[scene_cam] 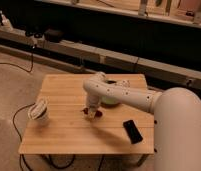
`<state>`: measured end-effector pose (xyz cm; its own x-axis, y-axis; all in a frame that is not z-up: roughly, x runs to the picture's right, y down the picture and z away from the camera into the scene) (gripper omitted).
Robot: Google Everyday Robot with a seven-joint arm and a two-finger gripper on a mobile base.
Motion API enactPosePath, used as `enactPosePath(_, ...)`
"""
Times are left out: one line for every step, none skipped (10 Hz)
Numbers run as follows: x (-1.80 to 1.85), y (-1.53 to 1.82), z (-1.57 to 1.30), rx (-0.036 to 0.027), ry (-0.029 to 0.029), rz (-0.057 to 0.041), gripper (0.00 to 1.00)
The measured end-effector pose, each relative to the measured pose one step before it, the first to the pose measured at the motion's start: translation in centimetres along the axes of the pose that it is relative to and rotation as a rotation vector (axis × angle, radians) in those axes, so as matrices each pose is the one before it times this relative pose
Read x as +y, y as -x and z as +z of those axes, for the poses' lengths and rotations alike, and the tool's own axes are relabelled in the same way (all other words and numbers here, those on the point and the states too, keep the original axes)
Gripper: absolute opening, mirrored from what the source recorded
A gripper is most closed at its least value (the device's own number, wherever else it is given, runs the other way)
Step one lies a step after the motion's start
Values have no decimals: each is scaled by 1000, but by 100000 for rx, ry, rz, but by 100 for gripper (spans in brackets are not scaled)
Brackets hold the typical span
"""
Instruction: Drag the pepper across the table
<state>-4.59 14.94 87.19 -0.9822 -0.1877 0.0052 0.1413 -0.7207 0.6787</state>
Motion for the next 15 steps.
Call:
enactPosePath(-35,-925,164,-520,344,-1203,25)
enactPosePath(-79,-887,275,-812,310,-1280,25)
enactPosePath(-170,-803,318,-859,151,-1356,25)
enactPosePath(-183,-741,329,-671,73,-1244,25)
enactPosePath(-243,-846,431,-733,105,-1531,25)
enactPosePath(-269,-733,292,-487,23,-1392,25)
enactPosePath(-360,-767,179,-317,79,-1654,25)
enactPosePath(-686,-1247,3,-70,487,-3086,25)
enactPosePath(-604,-886,0,95,485,-2484,25)
enactPosePath(-697,-689,3,-121,364,-2371,25)
enactPosePath(-558,-486,85,-195,361,-1880,25)
enactPosePath(-758,-574,143,-308,-64,-2029,25)
enactPosePath(-700,-583,276,-309,-413,-1744,25)
enactPosePath(-383,-448,226,-105,-411,-911,25)
enactPosePath(-446,-572,311,-166,-516,-1116,25)
